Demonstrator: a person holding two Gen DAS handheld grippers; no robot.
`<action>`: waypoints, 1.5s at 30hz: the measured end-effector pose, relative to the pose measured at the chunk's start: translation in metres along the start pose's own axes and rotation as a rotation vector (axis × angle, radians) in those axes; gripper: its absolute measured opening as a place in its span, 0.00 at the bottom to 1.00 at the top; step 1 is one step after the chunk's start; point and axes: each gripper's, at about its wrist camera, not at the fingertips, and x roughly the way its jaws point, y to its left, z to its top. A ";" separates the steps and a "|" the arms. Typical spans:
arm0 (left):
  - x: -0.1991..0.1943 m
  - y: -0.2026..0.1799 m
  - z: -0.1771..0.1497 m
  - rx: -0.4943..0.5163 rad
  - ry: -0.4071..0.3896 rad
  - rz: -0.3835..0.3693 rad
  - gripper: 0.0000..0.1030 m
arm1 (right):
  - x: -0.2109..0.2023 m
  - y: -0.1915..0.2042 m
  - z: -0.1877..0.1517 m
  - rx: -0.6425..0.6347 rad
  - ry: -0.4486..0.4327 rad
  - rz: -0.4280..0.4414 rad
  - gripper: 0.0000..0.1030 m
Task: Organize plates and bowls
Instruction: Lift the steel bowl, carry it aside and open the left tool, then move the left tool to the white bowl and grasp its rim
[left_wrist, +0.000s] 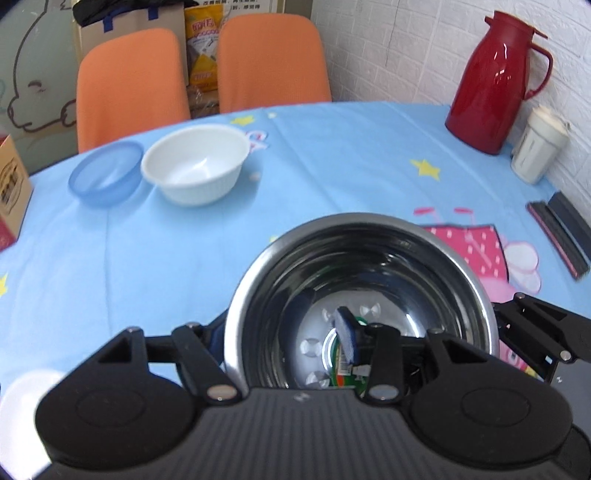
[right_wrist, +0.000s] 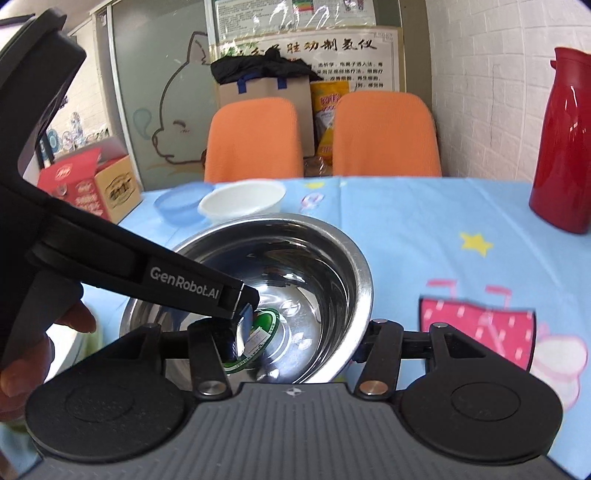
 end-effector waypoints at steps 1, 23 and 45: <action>-0.003 0.001 -0.008 0.005 0.002 0.005 0.42 | -0.002 0.004 -0.005 -0.001 0.009 0.004 0.86; 0.013 -0.006 -0.027 0.010 -0.015 0.006 0.71 | 0.000 0.008 -0.043 0.061 0.076 0.048 0.98; -0.047 0.017 -0.026 -0.023 -0.136 0.037 0.72 | -0.048 -0.029 -0.017 0.152 -0.057 0.014 1.00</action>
